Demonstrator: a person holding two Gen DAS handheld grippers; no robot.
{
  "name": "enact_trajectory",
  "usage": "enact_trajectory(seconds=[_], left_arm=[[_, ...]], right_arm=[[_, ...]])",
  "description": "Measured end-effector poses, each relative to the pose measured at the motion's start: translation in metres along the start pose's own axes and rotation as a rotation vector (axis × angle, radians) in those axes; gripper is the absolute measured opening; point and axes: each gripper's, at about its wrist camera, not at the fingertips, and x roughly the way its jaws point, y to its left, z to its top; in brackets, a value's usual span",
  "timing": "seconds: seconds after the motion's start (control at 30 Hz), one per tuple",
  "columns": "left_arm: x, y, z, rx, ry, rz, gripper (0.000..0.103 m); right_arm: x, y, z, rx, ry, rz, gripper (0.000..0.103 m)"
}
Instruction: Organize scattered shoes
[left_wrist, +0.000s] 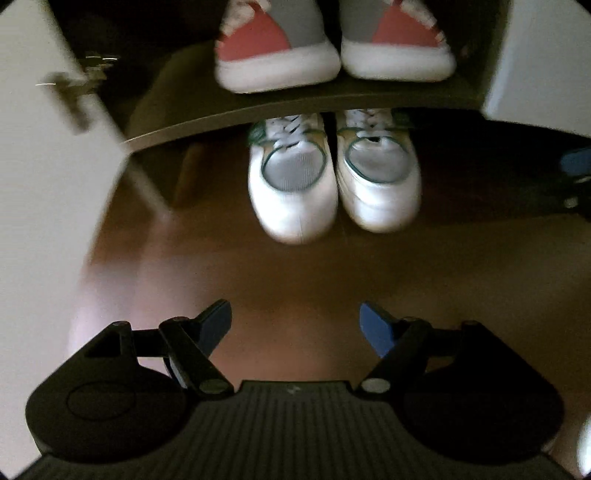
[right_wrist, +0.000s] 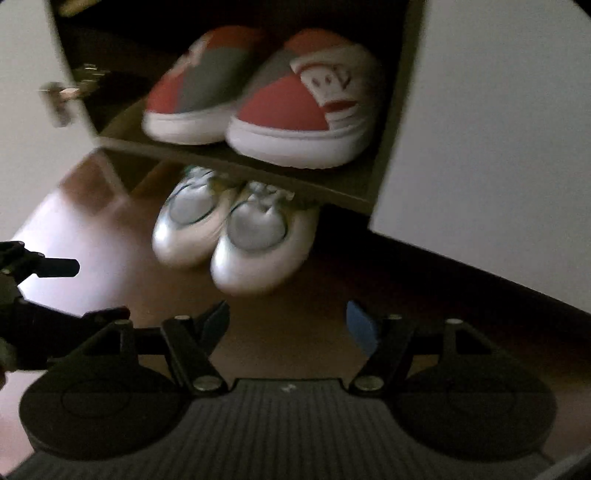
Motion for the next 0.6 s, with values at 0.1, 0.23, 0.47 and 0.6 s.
enact_trajectory(seconds=[0.1, 0.23, 0.47, 0.6], left_arm=[[-0.115, -0.005, 0.014, -0.036, 0.024, 0.002, 0.079], [-0.283, 0.008, 0.048, -0.136, 0.015, 0.014, 0.088], [-0.498, 0.041, 0.072, -0.208, -0.103, 0.114, 0.096], [-0.585, 0.062, 0.041, -0.127, -0.153, 0.12, 0.097]], right_arm=[[-0.092, 0.006, 0.02, -0.07, 0.025, 0.015, 0.075], [-0.239, 0.017, 0.06, -0.146, -0.055, 0.023, 0.092], [-0.462, 0.061, 0.106, 0.031, -0.255, -0.056, 0.102], [-0.548, 0.094, 0.079, 0.184, -0.321, -0.124, 0.102]])
